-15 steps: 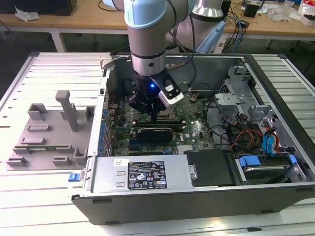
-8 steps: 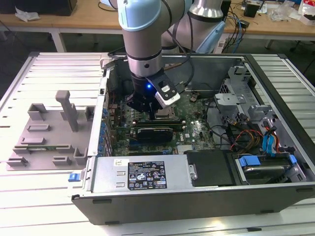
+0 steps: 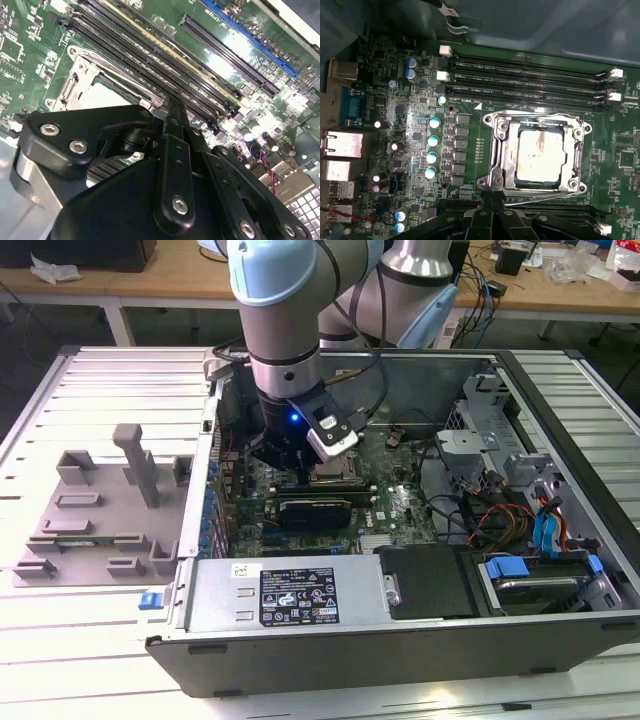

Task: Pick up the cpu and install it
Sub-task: 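Install the second cpu locking lever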

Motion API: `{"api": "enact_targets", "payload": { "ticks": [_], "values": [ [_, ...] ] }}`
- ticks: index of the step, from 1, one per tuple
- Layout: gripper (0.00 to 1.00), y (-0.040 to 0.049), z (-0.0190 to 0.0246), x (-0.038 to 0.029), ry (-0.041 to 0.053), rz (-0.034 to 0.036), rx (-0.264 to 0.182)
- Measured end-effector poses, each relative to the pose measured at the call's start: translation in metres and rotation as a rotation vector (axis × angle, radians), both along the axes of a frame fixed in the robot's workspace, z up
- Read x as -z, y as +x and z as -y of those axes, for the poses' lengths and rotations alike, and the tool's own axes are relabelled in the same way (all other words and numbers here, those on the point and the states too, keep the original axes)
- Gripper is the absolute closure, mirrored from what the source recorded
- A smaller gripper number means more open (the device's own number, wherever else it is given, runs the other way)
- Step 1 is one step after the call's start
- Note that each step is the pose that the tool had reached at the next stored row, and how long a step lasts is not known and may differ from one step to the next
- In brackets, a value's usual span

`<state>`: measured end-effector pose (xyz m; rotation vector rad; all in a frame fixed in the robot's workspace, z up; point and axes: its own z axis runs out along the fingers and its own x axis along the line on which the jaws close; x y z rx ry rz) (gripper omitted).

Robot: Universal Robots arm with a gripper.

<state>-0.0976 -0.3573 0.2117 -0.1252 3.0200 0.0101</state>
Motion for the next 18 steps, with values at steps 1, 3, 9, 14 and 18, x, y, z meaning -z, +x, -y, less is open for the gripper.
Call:
{"api": "enact_targets", "payload": {
  "ticks": [1, 3, 9, 14, 18],
  "values": [
    [0.89, 0.0000, 0.0003, -0.0009, -0.0001, 0.0000, 0.000],
    [0.89, 0.0001, 0.0021, -0.0019, 0.0001, -0.0010, 0.000],
    [0.89, 0.0048, 0.0076, -0.0020, 0.0002, -0.0076, 0.001],
    [0.89, 0.0058, 0.0112, -0.0021, 0.0001, -0.0079, 0.001],
    [0.89, 0.0056, 0.0122, -0.0021, 0.0078, -0.0036, 0.001]
  ]
}}
